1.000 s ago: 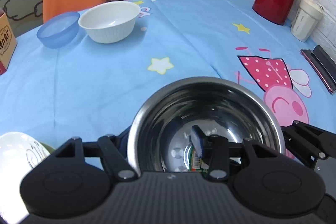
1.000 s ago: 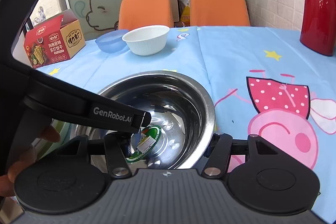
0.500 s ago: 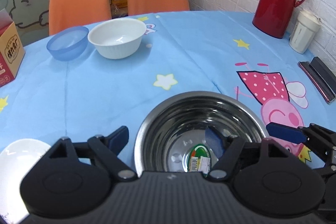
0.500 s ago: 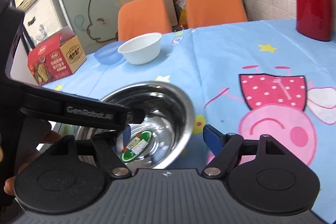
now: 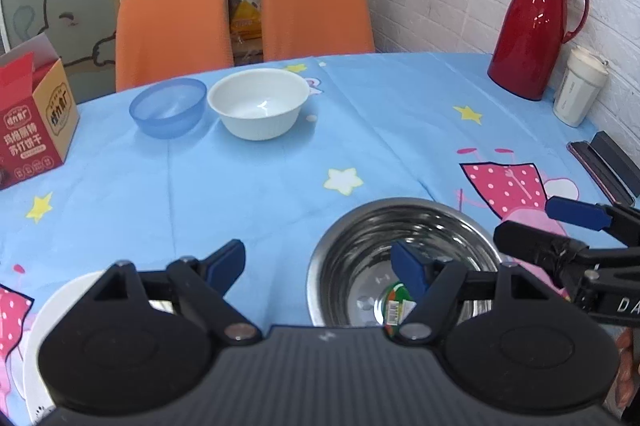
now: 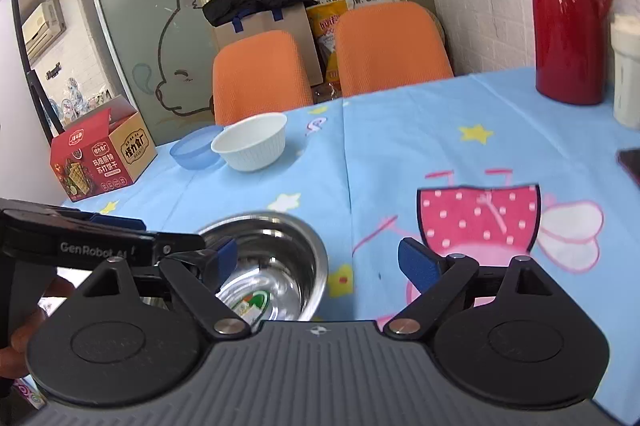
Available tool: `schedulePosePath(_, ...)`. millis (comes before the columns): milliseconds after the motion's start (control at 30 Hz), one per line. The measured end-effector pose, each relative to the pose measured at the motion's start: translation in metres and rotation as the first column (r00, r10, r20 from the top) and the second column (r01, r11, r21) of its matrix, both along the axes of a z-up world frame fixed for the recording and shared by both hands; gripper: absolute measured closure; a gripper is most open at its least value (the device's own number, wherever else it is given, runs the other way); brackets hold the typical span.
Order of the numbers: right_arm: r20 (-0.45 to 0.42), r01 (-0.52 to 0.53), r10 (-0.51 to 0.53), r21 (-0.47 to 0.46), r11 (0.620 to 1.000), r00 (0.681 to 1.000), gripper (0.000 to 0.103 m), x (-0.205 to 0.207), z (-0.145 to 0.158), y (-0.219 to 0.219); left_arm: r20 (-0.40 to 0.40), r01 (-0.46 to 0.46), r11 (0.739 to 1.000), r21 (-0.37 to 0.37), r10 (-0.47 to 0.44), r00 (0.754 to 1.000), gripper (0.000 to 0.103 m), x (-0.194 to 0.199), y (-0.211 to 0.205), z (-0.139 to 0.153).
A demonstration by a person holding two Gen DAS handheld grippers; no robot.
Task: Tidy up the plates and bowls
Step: 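Move the left tool to the white bowl and grasp its rim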
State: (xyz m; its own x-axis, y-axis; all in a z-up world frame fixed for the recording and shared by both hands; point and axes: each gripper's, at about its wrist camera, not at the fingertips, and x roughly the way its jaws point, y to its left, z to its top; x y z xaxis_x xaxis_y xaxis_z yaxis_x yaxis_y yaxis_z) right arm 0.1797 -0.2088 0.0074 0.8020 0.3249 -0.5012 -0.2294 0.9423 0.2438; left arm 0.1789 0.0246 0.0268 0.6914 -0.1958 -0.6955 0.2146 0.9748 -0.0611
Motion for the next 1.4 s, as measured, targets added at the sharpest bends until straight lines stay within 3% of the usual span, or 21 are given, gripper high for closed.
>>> schedulePosePath(300, 0.059, -0.047, 0.051, -0.068, 0.997, 0.997, 0.000, 0.032, 0.024, 0.015, -0.012, -0.115, 0.993, -0.032, 0.115, 0.993, 0.029, 0.025, 0.048, 0.001)
schedulePosePath(433, 0.045, -0.108, 0.112, -0.090, 0.990, 0.993, 0.000, 0.051, 0.024, 0.030, -0.040, -0.161, 0.982, -0.100, 0.158, 0.987, 0.029, 0.047, 0.069, 0.003)
schedulePosePath(667, -0.009, -0.201, 0.202, -0.169, 0.965, 0.979, 0.000, 0.122, 0.036, 0.055, -0.163, -0.281, 0.918, -0.281, 0.243, 0.956, 0.029, 0.123, 0.088, 0.008)
schedulePosePath(1000, -0.163, -0.261, 0.233, -0.177, 0.949, 0.959, 0.000, 0.219, 0.011, 0.088, -0.260, -0.402, 0.869, -0.289, 0.333, 0.906, 0.029, 0.196, 0.084, -0.017)
schedulePosePath(1400, -0.236, -0.311, 0.264, -0.195, 0.930, 0.935, 0.000, 0.263, -0.020, 0.108, -0.326, -0.454, 0.839, -0.301, 0.357, 0.875, 0.033, 0.224, 0.082, -0.046)
